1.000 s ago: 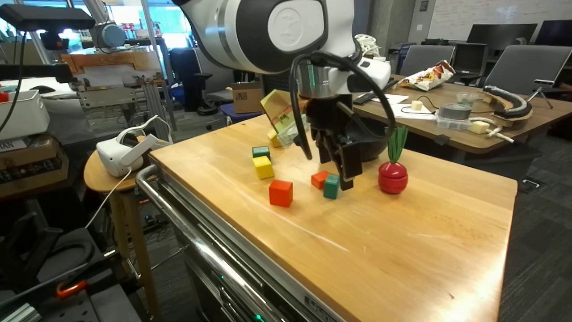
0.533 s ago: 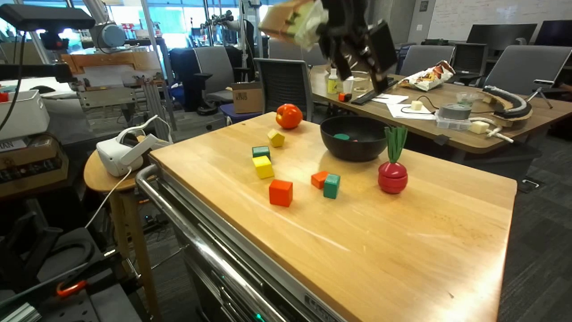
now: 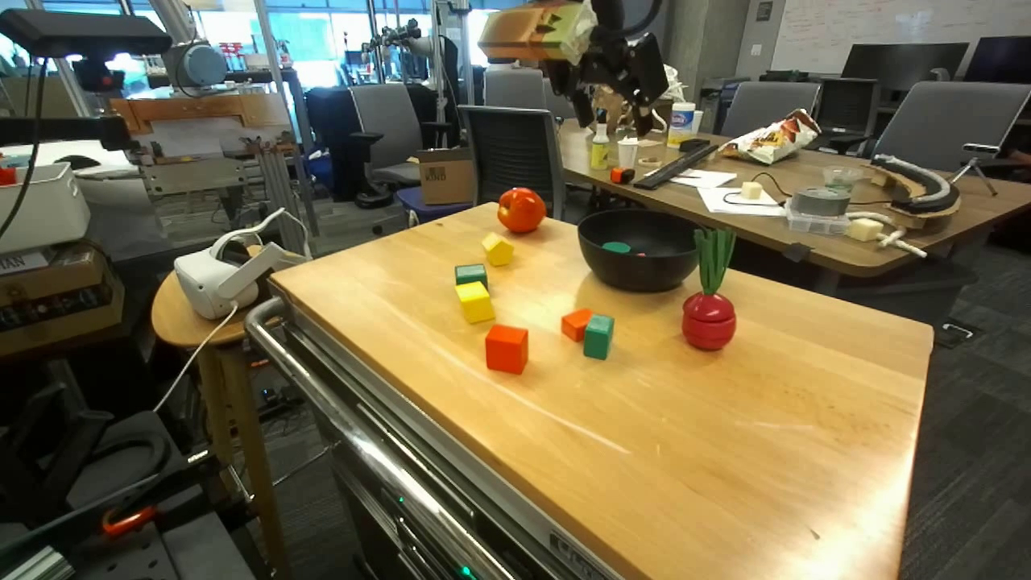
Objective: Move the apple to the left, take the radish and blocks out of the black bowl
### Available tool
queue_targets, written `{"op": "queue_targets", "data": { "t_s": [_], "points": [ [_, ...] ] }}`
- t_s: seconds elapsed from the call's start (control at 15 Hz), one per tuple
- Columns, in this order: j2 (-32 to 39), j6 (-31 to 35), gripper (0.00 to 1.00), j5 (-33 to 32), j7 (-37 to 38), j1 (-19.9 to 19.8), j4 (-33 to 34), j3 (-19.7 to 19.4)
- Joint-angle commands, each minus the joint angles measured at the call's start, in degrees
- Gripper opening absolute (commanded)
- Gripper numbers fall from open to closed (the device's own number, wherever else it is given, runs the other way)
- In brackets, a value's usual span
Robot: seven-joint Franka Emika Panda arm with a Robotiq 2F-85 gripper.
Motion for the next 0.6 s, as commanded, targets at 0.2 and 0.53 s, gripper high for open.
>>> {"op": "queue_targets", "data": {
  "t_s": [0.2,0.53],
  "points": [
    [10.81,-6.64,1.0,0.05,-0.45,0.63,9.42,-1.41],
    [15.41,-8.87,1.0,-0.33,-0.16,0.71,13.72,-2.02]
  ]
}}
